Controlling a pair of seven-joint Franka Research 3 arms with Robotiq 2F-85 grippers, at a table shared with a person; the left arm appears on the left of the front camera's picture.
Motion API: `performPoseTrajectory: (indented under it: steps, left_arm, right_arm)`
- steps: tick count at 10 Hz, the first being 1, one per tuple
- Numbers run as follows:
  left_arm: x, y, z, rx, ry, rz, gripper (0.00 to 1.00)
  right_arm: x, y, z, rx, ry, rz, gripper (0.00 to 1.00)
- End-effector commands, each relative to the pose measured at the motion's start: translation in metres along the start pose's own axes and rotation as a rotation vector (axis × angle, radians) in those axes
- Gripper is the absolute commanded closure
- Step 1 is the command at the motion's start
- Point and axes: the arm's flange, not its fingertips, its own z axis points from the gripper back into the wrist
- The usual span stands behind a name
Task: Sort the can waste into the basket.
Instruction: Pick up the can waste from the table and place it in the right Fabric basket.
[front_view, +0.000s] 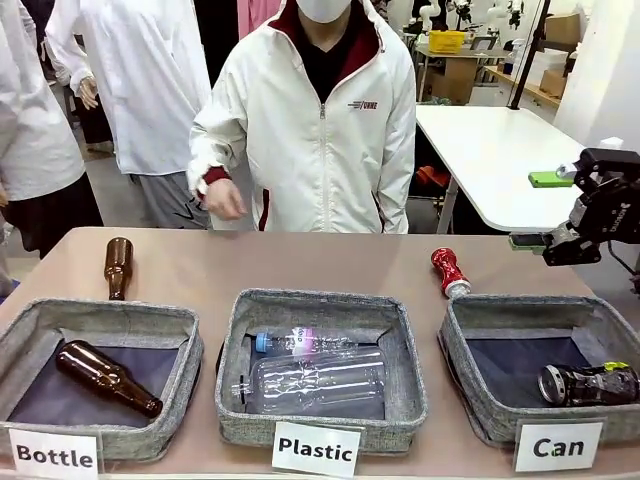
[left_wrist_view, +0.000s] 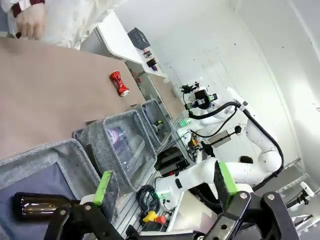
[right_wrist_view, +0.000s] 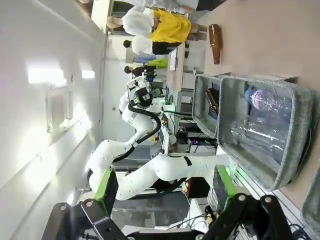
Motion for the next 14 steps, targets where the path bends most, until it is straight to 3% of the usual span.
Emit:
performPoseTrajectory:
  steps: [1, 12, 13, 14]
  left_arm:
    - [0.004, -0.012, -0.006, -0.009, -0.004, -0.031, 0.00]
    - [0.004, -0.012, -0.006, -0.009, -0.004, -0.031, 0.00]
    - [0.004, -0.012, -0.006, -0.009, -0.004, -0.031, 0.00]
    - [0.003, -0.009, -0.005, 0.005, 0.007, -0.025, 0.00]
  right_arm:
    - [-0.004, 0.004, -0.004, 0.024, 0.031, 0.003, 0.00]
    - [-0.003, 0.002, -0.003, 0.018, 0.026, 0.000, 0.00]
    - [-0.013, 0.016, -0.022, -0.339, 0.073, -0.113, 0.00]
    - [-0.005, 0.035, -0.050, -0.626, 0.057, -0.164, 0.00]
